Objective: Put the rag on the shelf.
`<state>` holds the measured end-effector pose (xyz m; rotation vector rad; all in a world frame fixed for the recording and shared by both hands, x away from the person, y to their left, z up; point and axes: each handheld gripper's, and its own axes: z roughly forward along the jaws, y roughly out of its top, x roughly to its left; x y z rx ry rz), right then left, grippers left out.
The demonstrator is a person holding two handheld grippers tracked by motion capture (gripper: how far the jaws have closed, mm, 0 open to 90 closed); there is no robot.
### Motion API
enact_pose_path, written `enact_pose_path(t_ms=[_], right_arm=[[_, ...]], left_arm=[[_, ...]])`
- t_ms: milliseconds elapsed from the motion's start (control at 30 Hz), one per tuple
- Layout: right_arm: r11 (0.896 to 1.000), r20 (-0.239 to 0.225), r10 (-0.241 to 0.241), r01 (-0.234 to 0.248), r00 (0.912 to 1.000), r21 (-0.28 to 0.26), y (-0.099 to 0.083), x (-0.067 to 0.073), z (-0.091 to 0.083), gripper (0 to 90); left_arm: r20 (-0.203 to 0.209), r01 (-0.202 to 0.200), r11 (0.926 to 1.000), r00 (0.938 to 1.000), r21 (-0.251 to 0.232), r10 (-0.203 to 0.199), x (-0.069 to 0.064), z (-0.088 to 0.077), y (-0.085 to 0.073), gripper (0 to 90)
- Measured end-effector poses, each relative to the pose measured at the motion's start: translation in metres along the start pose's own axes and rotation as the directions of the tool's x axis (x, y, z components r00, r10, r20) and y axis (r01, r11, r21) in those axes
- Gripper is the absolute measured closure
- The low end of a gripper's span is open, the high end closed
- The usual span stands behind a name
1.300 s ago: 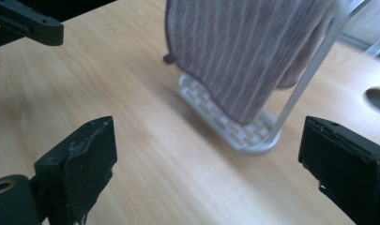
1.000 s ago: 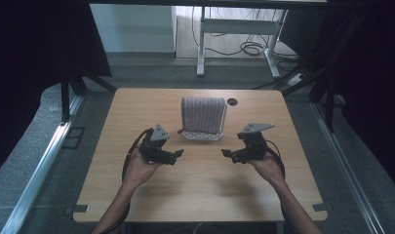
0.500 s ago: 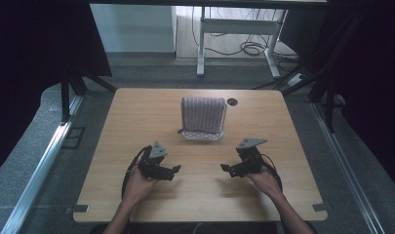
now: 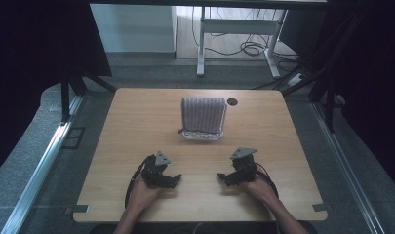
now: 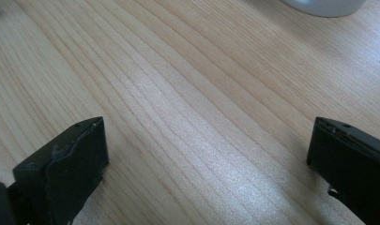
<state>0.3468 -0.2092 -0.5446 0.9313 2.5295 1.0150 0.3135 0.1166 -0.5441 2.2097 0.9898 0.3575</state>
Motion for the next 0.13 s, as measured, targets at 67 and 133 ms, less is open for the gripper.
enact_pose_path(t_ms=[67,133], right_arm=[[1.0,0.003,0.0,0.0,1.0,0.002,-0.0002,0.0002,-0.0002,0.0],[1.0,0.002,-0.001,0.001,1.0,0.002,-0.0001,0.0001,-0.0002,0.0]], left_arm=[[-0.001,0.001,1.0,1.0,0.001,-0.001,-0.0001,0.0001,0.0,9.8],[-0.003,0.003,1.0,1.0,0.0,-0.003,-0.0001,0.0001,0.0,9.7]])
